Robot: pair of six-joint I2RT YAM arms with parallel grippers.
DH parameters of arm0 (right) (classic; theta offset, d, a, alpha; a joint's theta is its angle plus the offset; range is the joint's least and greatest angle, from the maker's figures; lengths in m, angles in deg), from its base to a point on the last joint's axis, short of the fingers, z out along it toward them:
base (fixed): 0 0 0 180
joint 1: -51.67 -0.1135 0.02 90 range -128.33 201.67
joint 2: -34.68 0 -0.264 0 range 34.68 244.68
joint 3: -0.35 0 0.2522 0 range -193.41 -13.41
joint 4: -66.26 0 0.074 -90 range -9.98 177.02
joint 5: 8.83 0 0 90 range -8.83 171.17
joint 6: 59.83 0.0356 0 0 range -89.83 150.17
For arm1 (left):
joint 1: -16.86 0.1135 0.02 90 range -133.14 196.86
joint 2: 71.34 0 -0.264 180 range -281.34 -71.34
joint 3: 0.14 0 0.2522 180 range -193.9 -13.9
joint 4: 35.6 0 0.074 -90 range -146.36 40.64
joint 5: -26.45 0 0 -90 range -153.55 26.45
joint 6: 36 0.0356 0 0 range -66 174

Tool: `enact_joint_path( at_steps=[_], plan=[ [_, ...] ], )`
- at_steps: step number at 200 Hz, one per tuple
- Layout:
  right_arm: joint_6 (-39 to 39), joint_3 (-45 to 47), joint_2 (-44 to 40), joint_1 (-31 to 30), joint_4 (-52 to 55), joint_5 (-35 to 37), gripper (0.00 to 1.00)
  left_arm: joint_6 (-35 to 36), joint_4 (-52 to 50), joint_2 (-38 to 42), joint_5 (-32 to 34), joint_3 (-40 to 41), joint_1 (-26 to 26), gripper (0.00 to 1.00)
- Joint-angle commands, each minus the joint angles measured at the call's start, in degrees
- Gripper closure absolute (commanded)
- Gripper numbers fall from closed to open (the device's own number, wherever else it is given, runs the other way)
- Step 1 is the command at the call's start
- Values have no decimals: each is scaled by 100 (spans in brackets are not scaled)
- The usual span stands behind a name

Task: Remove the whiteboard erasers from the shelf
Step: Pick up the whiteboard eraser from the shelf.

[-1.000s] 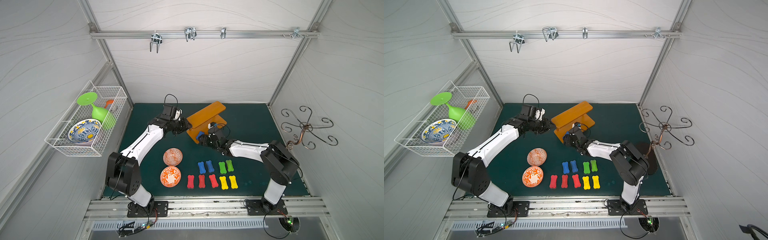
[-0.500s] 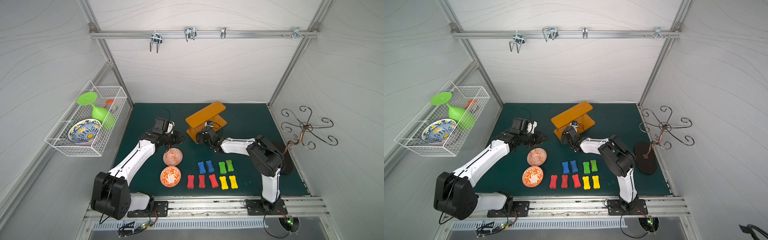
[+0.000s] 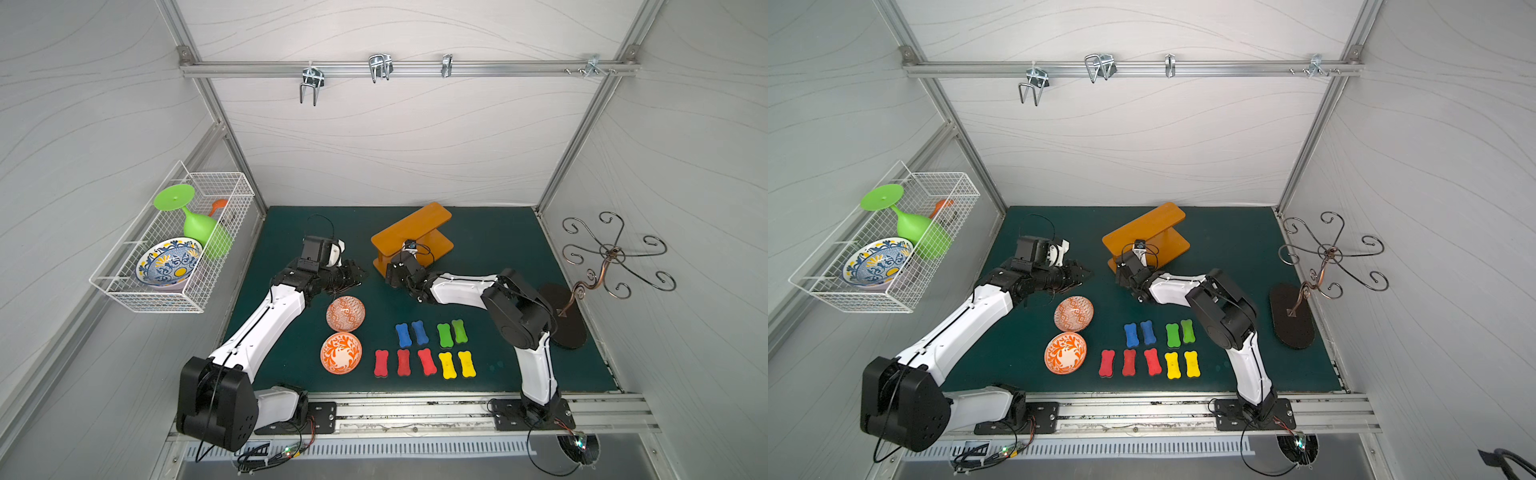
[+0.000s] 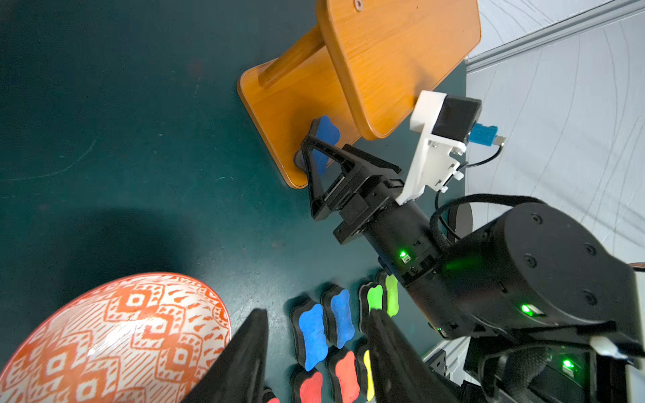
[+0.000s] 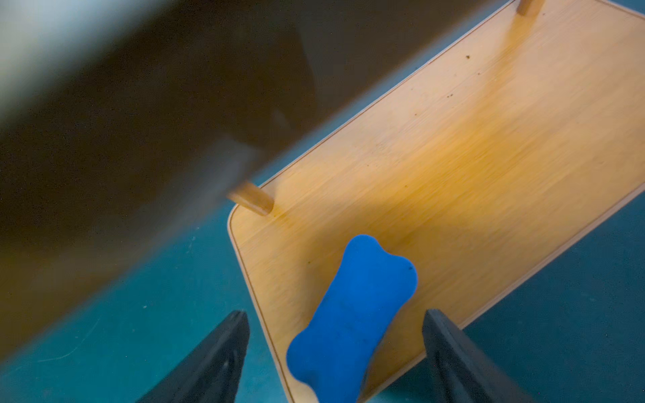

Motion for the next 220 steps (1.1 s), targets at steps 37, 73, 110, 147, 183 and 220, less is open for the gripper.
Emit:
enact_joint_path(
  at_steps=[37,73,110,147,183,220],
  plan=[
    [-177,68,200,41,435,-51,23,115,234,76,-172,20,146,50],
    [-212,288,97,57,473,-24,26,97,268,65,-236,20,204,50],
    [-266,561,-69,166,426,-79,28,63,325,69,-303,29,279,50],
    [-342,754,-237,314,336,-206,29,45,357,59,-330,46,315,50],
    [-516,867,-426,502,281,-381,30,45,373,19,-333,49,322,50],
    [-887,1033,-811,586,161,-640,31,36,387,-25,-333,38,341,50]
  ],
)
